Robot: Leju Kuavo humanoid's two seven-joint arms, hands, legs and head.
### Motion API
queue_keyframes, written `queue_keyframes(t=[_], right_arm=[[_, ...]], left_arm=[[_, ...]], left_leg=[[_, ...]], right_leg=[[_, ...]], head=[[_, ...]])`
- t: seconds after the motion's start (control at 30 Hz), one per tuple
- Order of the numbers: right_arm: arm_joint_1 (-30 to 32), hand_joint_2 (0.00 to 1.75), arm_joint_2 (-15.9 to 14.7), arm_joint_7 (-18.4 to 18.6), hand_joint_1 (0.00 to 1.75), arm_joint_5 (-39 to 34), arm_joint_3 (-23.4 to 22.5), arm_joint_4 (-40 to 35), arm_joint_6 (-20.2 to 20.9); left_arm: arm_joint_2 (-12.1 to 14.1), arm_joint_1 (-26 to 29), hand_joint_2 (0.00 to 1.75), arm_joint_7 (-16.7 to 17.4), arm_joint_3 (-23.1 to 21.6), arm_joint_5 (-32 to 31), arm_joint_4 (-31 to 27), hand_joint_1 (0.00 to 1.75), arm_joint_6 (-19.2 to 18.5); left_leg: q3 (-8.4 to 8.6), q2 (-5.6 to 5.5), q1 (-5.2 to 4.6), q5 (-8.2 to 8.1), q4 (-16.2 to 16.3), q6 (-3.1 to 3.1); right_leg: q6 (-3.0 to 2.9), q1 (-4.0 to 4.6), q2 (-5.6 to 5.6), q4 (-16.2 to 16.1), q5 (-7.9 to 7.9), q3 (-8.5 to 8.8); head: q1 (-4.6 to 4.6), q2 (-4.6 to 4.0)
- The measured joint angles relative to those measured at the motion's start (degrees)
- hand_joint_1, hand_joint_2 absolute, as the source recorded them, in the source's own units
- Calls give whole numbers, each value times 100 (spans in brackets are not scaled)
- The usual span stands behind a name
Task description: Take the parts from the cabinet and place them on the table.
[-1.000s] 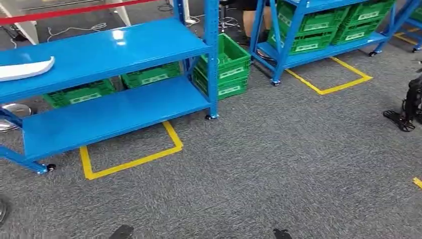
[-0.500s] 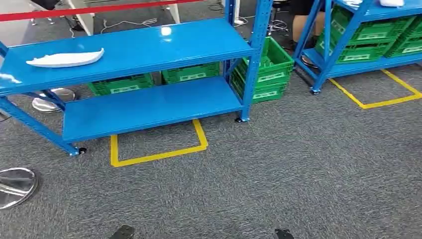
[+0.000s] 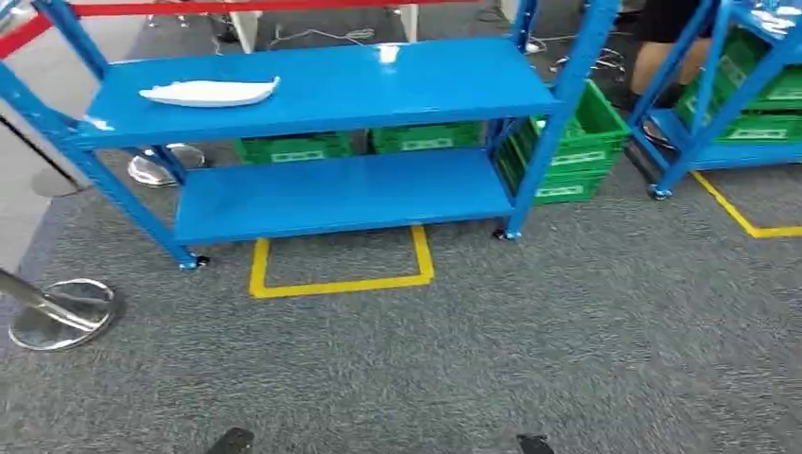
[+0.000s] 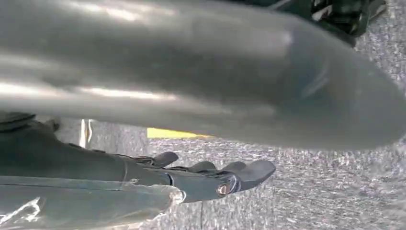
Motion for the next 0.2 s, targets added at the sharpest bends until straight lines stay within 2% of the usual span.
queue_keyframes(t=[0.03, 0.07, 0.1, 0.17, 0.2], right_arm=[[1, 0, -2, 0, 0, 0, 0, 0, 0], [3, 0, -2, -2, 0, 2, 0, 0, -2], [10, 0, -2, 0, 0, -11, 0, 0, -2], [23, 0, -2, -2, 0, -15, -2, 0, -2], [32, 0, -2, -2, 0, -11, -2, 0, -7]], left_arm=[[0, 18, 0, 7, 0, 2, 0, 0, 7], [2, 12, 0, 11, 0, 2, 0, 0, 7], [0, -9, 0, 11, 0, 4, 0, 0, 9], [-11, -8, 0, 11, 0, 4, 0, 0, 9], [-9, 10, 0, 13, 0, 7, 0, 0, 9]], left_leg=[[34, -53, 50, 33, -37, 46], [34, -102, 60, 36, -39, 67], [24, -159, 62, 45, -38, 94], [15, -264, 61, 44, -37, 113], [20, -310, 61, 44, -36, 113]], right_leg=[[52, -28, 108, 31, -51, -11], [84, -32, 383, 219, -190, -76], [93, -47, 544, 598, -403, -252], [118, -48, 672, 1563, -791, -732], [120, -46, 685, 1809, -817, -884]], head=[[-4, 0], [46, 0], [72, 0], [105, 0], [112, 0]])
